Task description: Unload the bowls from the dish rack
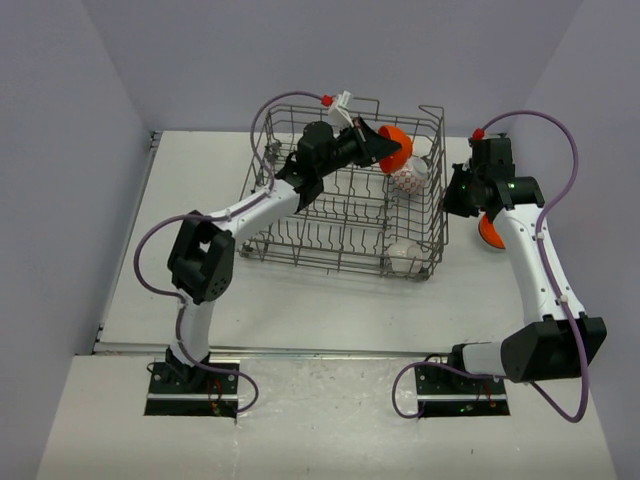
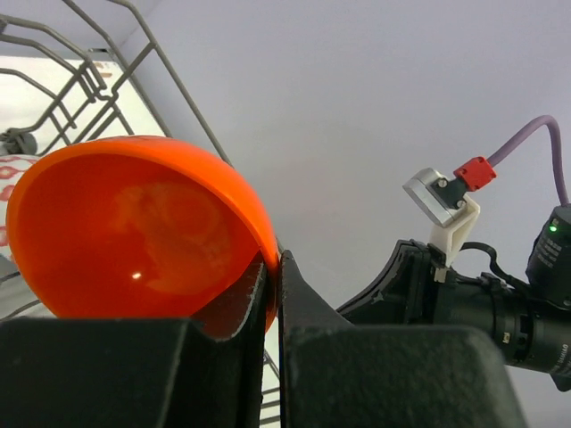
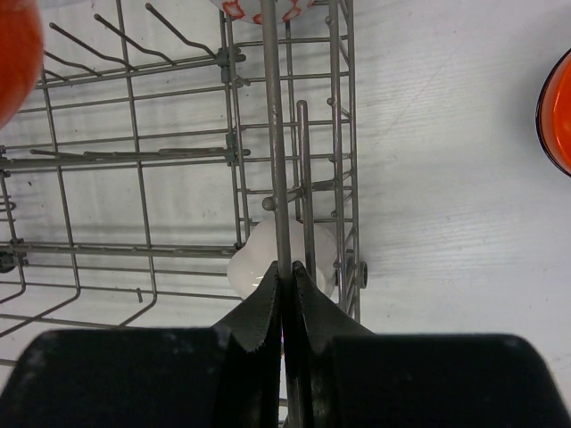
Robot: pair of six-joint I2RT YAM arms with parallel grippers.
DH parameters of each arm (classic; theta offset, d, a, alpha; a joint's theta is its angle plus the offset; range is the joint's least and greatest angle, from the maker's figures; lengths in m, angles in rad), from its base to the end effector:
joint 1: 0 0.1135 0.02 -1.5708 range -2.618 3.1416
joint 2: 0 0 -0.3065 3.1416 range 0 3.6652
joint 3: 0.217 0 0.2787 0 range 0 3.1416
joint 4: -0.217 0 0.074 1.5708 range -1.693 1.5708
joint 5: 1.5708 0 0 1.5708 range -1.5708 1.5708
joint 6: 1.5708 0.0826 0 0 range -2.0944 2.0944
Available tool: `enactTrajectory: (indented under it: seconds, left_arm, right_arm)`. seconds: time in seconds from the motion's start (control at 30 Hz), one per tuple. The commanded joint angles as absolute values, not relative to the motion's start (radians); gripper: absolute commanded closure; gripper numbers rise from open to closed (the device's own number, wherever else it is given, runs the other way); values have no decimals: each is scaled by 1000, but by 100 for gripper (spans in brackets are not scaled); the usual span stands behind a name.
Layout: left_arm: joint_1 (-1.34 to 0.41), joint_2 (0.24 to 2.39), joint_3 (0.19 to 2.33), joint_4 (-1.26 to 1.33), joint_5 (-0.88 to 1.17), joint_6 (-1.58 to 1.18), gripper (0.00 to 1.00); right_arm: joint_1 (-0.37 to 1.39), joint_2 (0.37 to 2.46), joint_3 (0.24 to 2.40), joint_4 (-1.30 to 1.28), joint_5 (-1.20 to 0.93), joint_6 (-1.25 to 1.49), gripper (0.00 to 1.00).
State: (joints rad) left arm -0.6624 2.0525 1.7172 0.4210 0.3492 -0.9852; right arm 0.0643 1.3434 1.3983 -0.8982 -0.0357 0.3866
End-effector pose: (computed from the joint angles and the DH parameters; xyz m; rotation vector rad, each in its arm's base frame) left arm 0.4477 -0.3850 0.3652 0.0487 1.7093 -1.5438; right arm 0.3226 0.0237 0.3700 0.3734 2.3998 0.2489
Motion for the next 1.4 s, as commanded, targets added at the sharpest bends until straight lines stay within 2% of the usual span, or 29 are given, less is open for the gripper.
enactTrajectory:
  seconds: [0.0, 0.03, 0.07, 0.17, 0.2, 0.3, 0.57, 0.67, 0.87, 1.1, 1.37]
  left_arm:
    - [-641, 1934, 1752, 333, 364, -885, 100]
    - [-638, 1919, 1746, 283, 356, -870, 100]
    - [-634, 1889, 1738, 259, 341, -853, 100]
    - [-612, 1826, 1733, 126, 305, -776, 100]
    - [-597, 1810, 1735, 98, 301, -738, 100]
    - [-560, 1752, 1744, -61, 258, -665, 100]
    - [-451, 1579, 1740, -399, 85, -480, 100]
    - [-399, 1543, 1735, -570, -30, -443, 100]
    - [-290, 1513, 1686, -738, -260, -463, 100]
    - [-183, 1600, 1709, -877, -408, -523, 100]
    - [-11, 1799, 1762, -974, -319, -575, 100]
  right_arm:
    - [57, 1321, 1405, -891, 17, 429, 98]
    - [58, 1319, 1404, -891, 20, 437, 92]
    - [57, 1318, 1405, -891, 26, 442, 81]
    - [58, 1296, 1396, -873, 23, 448, 64]
    - [58, 1284, 1390, -867, 29, 449, 52]
    - [58, 1284, 1405, -864, 32, 453, 44]
    - [58, 1275, 1509, -877, 15, 472, 39]
    - [64, 1279, 1554, -900, 6, 474, 39]
    - [90, 1292, 1633, -939, -26, 465, 38]
    - [146, 1357, 1715, -985, -57, 462, 38]
    - [164, 1367, 1735, -1000, -57, 456, 38]
